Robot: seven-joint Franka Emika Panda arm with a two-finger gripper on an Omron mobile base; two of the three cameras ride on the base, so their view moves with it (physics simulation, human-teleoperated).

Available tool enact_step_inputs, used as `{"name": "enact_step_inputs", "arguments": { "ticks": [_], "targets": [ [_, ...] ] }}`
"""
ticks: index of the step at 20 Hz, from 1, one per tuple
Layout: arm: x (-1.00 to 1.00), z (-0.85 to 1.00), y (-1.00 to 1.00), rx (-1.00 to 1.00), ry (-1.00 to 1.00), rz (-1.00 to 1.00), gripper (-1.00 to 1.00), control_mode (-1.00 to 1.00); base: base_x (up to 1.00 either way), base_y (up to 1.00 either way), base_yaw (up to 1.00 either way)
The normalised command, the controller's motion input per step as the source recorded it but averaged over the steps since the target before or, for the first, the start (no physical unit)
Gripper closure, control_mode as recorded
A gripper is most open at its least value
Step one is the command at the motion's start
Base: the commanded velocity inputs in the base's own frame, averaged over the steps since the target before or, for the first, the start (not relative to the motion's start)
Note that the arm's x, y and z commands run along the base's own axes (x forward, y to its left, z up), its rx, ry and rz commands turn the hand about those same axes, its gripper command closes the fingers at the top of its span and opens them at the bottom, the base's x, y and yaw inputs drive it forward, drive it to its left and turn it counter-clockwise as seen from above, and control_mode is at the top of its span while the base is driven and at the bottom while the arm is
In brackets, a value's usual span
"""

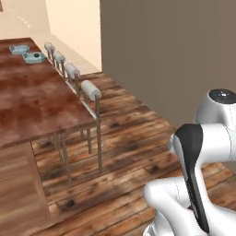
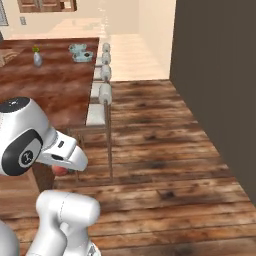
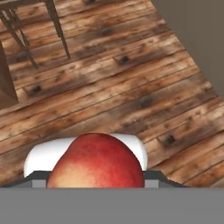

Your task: Place the cold items (kiwi and peach) from the fridge in one tupperware on the dining counter. Place the warm items (hot dog and kebab skewer) in the stove area in another tupperware.

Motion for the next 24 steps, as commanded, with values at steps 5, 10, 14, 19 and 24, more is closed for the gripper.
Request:
{"name": "enact_step_inputs", "arguments": {
  "ticks": [5, 10, 14, 19, 24],
  "targets": [
    [0.00, 0.00, 0.00, 0.00, 0.00, 0.00, 1.00, 1.00, 0.65, -1.00, 0.20],
    [0.00, 0.00, 0.00, 0.00, 0.00, 0.00, 1.00, 1.00, 0.85, -1.00, 0.19],
    [0.00, 0.00, 0.00, 0.00, 0.00, 0.00, 1.00, 1.00, 0.93, -1.00, 0.20],
    [0.00, 0.00, 0.00, 0.00, 0.00, 0.00, 1.00, 1.00, 1.00, -0.95, 0.24],
    [0.00, 0.00, 0.00, 0.00, 0.00, 0.00, 1.00, 1.00, 1.00, -0.77, 0.22]
  ]
}}
